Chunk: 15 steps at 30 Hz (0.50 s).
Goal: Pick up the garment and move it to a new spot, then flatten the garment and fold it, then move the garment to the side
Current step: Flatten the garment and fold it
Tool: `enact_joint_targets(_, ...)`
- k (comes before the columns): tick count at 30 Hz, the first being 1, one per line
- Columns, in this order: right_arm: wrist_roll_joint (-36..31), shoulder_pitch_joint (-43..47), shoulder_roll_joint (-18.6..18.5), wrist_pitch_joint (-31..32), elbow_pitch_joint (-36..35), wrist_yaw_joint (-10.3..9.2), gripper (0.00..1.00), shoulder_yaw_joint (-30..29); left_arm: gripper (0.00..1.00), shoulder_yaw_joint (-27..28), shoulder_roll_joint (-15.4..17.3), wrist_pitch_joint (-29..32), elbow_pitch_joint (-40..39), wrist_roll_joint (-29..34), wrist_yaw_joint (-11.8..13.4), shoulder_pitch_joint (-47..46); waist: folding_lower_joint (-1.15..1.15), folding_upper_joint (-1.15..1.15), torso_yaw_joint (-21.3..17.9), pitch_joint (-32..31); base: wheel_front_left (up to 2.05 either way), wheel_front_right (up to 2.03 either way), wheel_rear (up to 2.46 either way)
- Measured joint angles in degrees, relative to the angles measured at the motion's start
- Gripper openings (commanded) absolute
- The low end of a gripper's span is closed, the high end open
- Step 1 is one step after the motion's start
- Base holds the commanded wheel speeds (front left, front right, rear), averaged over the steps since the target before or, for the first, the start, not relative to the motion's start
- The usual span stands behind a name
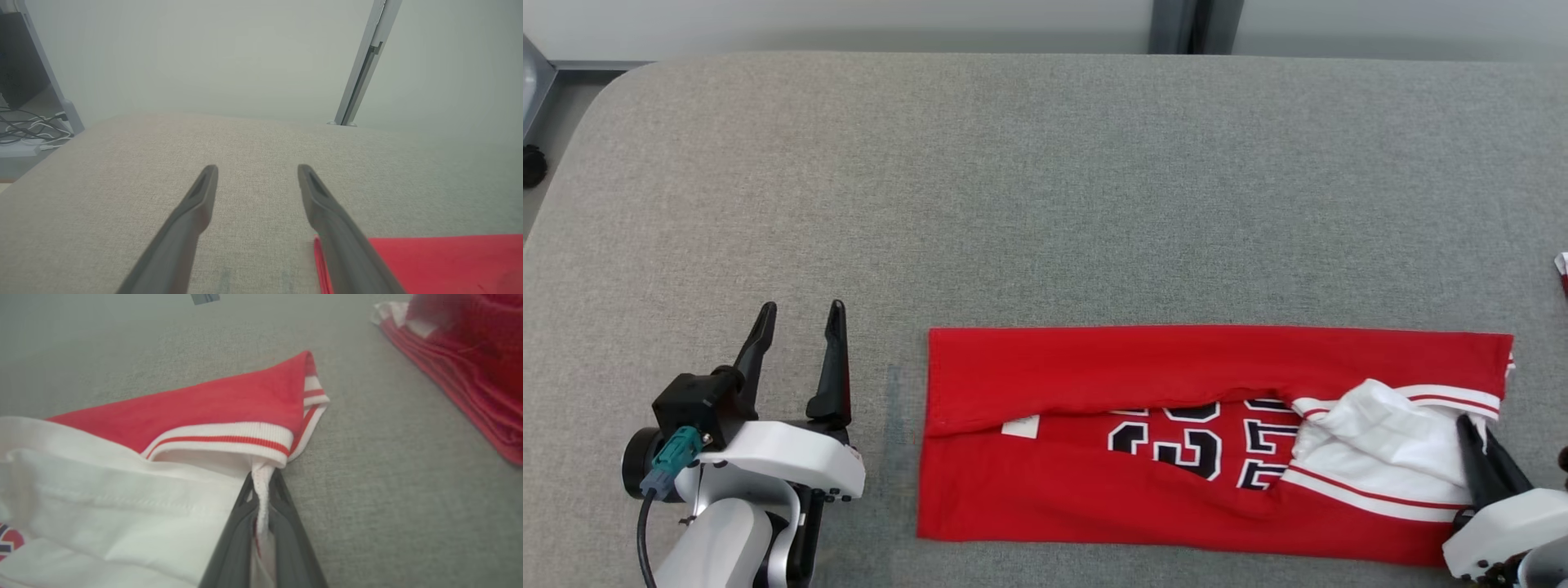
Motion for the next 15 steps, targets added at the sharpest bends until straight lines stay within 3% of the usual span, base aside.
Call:
enact_joint_targets(10,-0.05,-0.87,-0.41,-1.58,0.15,-0.22,0.0,-1.59,1.0,1.23,-0.36,-0.74,1.42,0.53,-0.86,-1.21,0.0,0.0,-1.18,-0.16,0.0,0.0,0.0)
enact_joint_targets(15,0.74,-0.14,0.8,-2.21,-7.1,-0.4,0.0,0.36,1.0,1.37,-0.55,-0.91,1.52,0.6,-1.01,-0.9,0.0,0.0,-1.41,-0.5,0.0,0.0,0.0)
